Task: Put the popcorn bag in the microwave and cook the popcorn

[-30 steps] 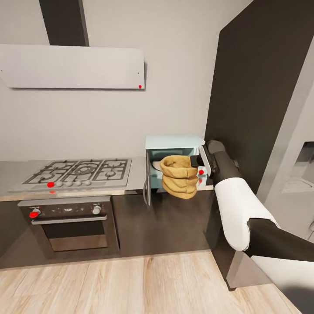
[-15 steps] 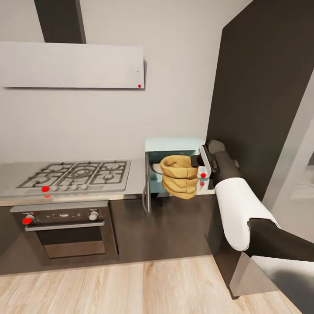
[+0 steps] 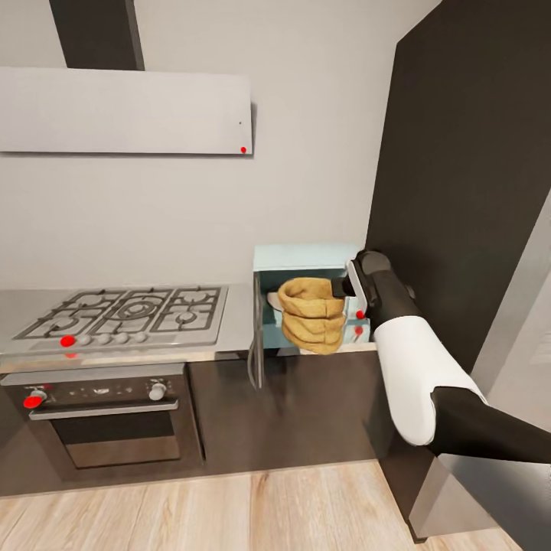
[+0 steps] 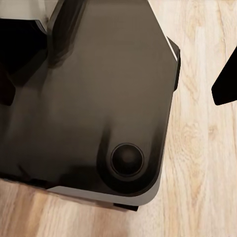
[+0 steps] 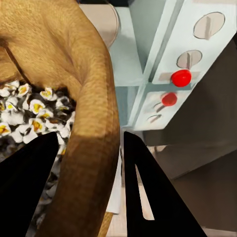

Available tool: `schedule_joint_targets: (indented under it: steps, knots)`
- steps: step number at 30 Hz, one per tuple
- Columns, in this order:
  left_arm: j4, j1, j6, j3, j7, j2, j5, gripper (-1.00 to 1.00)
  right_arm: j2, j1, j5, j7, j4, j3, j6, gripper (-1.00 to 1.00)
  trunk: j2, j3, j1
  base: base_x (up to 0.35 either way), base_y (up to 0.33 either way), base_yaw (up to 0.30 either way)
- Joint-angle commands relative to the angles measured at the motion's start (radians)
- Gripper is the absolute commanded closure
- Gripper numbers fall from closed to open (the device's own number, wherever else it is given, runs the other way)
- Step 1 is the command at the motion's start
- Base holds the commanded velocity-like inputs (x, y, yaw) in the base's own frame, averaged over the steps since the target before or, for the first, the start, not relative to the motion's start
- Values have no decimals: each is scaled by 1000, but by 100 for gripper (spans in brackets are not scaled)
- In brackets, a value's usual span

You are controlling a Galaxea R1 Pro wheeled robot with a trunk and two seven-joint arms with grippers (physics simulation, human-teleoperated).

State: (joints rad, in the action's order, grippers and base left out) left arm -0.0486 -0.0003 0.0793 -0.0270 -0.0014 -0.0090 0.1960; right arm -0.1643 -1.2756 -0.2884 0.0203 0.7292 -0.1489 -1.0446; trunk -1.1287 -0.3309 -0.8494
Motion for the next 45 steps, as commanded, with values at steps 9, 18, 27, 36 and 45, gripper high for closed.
schedule_joint_targets:
  steps: [9,18,27,36,45]
  knots:
    - [-1,0,2,-2,0,0,5,-100,-6,11,-1,-3,3,-5,5,100,-1,-1,0,0,0,0]
    - [-1,0,2,-2,0,0,5,-100,-3,44,2,4,1,-6,83,100,-1,-1,0,0,0,0]
    - [-1,0,1,-2,0,0,5,-100,1,45,1,4,1,-6,84,100,-1,-1,0,61,0,0]
    - [-1,0,0,-2,0,0,5,-100,3,45,0,4,1,-6,82,100,-1,-1,0,226,0,0]
    - [-1,0,0,-2,0,0,5,-100,3,51,0,5,-13,-6,90,100,-1,-1,0,214,0,0]
